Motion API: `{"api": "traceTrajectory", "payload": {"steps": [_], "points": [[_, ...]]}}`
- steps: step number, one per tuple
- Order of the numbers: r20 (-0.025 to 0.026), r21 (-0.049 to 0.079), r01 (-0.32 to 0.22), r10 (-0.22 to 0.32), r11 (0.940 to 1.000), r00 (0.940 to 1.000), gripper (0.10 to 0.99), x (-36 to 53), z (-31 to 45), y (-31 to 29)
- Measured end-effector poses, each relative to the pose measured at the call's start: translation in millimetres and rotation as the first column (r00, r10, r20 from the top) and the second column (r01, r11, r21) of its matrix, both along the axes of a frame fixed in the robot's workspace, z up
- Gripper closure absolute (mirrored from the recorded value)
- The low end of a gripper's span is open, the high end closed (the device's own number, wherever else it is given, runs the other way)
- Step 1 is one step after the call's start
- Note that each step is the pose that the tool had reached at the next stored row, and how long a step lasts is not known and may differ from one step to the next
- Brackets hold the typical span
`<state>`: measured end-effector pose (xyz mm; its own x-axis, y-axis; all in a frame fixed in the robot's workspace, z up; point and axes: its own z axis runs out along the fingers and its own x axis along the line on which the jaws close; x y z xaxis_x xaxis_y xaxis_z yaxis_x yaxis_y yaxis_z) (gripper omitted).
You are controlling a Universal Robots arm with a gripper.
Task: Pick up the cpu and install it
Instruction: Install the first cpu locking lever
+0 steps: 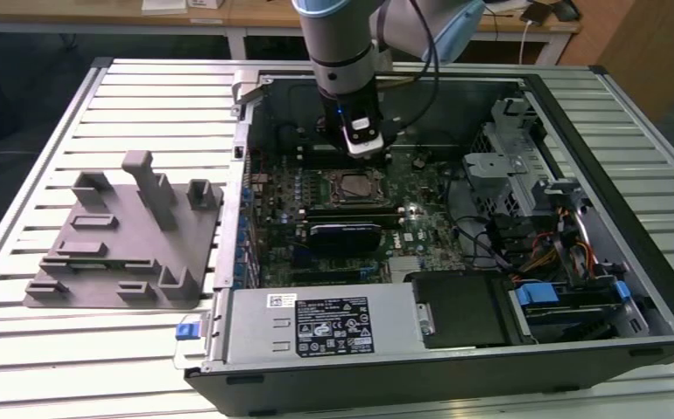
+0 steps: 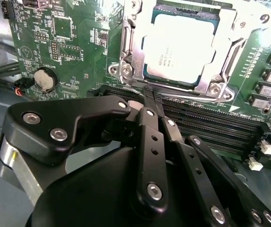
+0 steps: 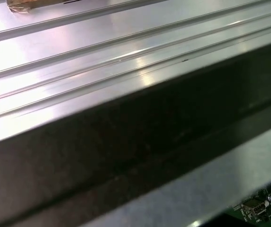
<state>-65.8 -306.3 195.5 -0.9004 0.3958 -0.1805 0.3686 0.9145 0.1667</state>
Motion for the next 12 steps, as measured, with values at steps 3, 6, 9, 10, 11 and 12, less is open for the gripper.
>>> {"api": "traceTrajectory", "payload": {"steps": [3,6,9,10,11,12], "points": [[0.001,-0.003,0.002,-0.002,1.0,1.0,0.98,0.0,-0.8,-0.2],[0.0022,-0.006,0.004,-0.004,1.0,1.0,0.98,0.0,-1.5,-0.3],[0.0033,-0.007,0.005,-0.005,1.0,1.0,0.98,0.0,-2.3,-0.4],[0.0033,-0.007,0.005,-0.005,1.0,1.0,0.98,0.0,-2.5,-0.4],[0.0035,-0.007,0.005,-0.005,1.0,1.0,0.98,0.0,-2.8,-0.4],[0.0034,-0.007,0.005,-0.005,1.0,1.0,0.98,0.0,-2.9,-0.4]]}}
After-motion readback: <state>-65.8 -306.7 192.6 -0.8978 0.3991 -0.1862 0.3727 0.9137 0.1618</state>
